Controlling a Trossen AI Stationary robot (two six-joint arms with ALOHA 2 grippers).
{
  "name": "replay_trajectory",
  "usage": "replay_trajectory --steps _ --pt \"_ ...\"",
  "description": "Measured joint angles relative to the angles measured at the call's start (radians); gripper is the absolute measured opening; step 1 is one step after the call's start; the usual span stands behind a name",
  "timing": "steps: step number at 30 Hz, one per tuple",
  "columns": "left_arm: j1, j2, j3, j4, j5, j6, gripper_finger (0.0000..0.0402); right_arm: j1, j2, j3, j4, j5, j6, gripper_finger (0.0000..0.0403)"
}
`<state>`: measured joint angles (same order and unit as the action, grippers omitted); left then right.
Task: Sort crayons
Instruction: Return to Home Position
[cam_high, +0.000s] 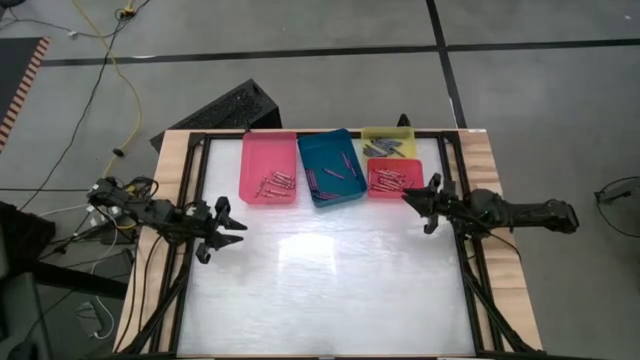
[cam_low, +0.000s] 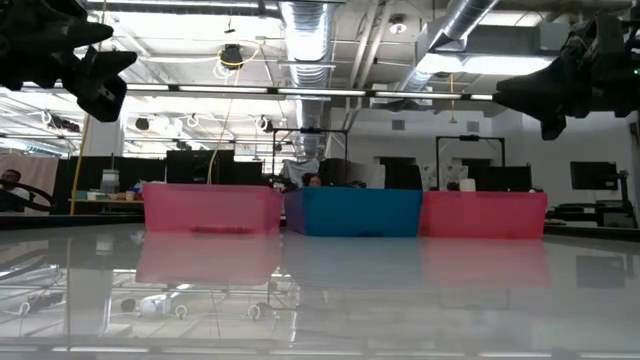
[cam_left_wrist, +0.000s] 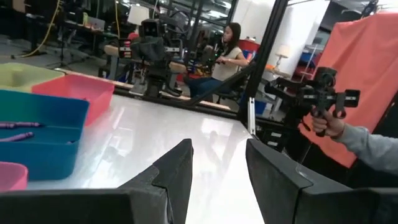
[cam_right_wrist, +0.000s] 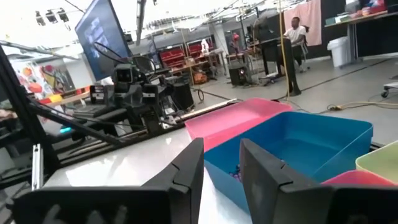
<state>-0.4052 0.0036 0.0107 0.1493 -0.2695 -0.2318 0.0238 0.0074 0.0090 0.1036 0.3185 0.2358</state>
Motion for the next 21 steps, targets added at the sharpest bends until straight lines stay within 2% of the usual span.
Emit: replay_trajectory --steps 6,10,15,21 --pt "0.000 0.000 -0.001 -0.014 -0.054 -0.015 0.0139 0.000 0.002 -0.001 -0.030 -0.002 -0.007 0.0113" --pt "0.000 0.000 -0.001 -0.062 -0.116 -0.134 0.0139 0.000 0.019 -0.001 -0.032 -0.005 -0.007 0.0113" --pt "0.000 0.005 0.005 -0.094 -0.100 -0.224 0.0139 0.000 0.018 -0.001 -0.036 -0.005 -0.007 0.0113" --pt "0.000 0.005 0.006 -0.098 -0.102 -0.195 0.0139 0.000 0.018 -0.002 -0.039 -0.005 -0.007 0.0113"
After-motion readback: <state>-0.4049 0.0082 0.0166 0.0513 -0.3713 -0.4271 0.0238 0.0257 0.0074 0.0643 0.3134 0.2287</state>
